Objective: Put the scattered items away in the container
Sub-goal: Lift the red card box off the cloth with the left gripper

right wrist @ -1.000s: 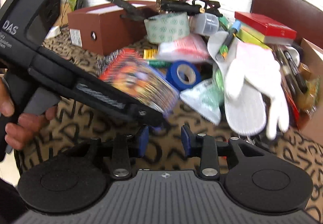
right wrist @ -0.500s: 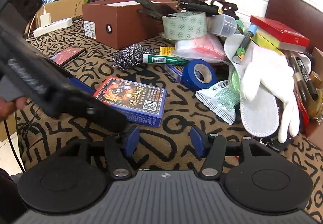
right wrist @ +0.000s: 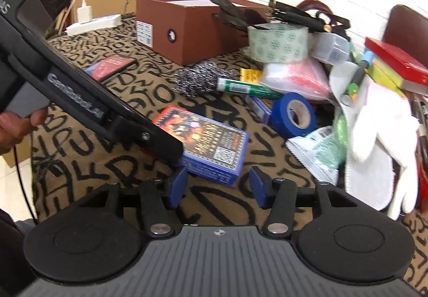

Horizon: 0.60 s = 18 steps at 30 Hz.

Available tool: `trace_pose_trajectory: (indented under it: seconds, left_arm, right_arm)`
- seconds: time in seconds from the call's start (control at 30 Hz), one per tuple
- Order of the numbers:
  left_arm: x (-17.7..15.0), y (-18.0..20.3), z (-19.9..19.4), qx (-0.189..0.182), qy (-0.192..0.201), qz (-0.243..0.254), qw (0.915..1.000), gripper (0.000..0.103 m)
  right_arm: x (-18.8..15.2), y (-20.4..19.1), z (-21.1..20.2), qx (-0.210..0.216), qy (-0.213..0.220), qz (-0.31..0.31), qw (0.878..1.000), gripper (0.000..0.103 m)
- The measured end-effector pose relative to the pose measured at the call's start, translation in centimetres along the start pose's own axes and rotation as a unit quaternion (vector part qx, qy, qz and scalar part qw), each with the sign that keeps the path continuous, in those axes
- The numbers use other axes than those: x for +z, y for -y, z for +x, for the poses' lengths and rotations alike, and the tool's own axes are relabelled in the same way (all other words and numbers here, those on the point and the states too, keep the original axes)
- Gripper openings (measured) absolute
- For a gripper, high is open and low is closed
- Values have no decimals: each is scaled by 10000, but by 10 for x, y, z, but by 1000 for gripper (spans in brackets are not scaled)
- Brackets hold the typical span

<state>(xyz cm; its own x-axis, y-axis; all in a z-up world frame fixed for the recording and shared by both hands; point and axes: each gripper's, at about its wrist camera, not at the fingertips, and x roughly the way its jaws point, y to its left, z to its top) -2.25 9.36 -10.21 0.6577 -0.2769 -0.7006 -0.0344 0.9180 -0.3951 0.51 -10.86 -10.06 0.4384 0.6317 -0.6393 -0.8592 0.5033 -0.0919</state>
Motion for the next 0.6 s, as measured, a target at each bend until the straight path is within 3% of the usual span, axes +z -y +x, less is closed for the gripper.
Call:
trace_pose_trajectory:
  seconds: [0.43, 0.6]
  left_arm:
    - [7, -3, 9, -8, 32, -127, 9999, 64]
    - [9, -3, 12, 18, 45, -79, 10000, 60]
  right_arm:
    - [4, 8, 13, 189, 47, 281, 9994, 57]
    - [6, 10, 19, 208, 40, 296, 9993, 59]
